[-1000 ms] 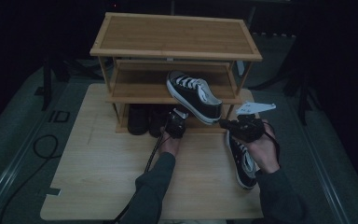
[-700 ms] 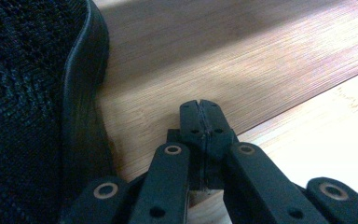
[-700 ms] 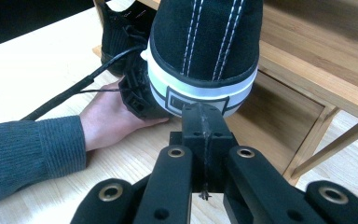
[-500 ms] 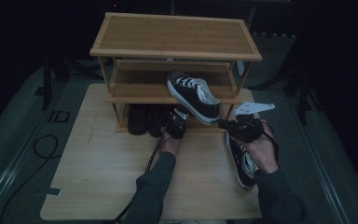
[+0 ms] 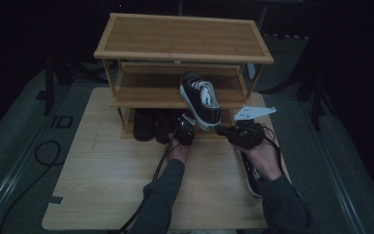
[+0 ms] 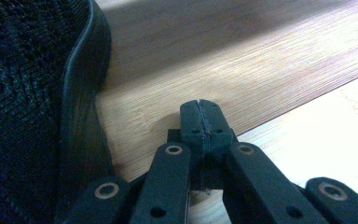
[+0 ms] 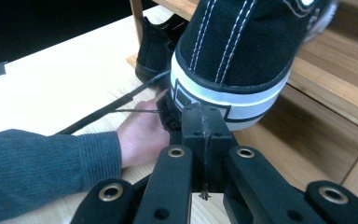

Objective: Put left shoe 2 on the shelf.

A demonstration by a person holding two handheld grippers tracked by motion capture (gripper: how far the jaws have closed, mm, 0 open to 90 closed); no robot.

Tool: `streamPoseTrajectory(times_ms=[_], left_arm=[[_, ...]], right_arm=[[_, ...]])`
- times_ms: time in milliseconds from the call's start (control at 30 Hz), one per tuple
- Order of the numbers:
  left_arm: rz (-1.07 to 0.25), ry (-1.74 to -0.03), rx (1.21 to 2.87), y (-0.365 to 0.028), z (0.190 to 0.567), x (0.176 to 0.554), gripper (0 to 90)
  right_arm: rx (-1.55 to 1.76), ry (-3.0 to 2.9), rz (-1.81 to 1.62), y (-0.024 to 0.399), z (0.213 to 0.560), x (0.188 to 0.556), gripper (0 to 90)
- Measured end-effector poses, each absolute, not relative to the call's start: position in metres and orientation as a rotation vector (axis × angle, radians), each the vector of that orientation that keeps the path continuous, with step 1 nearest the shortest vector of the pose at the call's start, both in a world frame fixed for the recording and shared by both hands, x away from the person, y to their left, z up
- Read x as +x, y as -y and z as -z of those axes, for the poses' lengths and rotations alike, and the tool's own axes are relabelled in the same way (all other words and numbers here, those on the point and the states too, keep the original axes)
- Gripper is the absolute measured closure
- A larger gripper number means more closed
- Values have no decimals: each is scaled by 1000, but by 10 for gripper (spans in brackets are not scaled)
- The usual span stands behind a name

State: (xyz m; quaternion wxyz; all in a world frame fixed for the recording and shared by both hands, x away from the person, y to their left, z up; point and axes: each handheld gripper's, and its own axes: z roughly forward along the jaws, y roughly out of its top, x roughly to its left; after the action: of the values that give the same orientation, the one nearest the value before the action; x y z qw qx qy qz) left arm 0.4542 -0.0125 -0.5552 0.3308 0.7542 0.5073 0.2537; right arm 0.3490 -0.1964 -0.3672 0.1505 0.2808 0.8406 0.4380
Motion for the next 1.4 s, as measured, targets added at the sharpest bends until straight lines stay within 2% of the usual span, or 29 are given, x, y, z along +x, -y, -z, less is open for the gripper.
streamPoseTrajectory(times_ms=[1400], left_arm=[[-671, -1333, 1977, 12, 555, 453, 900]], right_arm=[[818, -2373, -1272, 151, 372, 385, 900]])
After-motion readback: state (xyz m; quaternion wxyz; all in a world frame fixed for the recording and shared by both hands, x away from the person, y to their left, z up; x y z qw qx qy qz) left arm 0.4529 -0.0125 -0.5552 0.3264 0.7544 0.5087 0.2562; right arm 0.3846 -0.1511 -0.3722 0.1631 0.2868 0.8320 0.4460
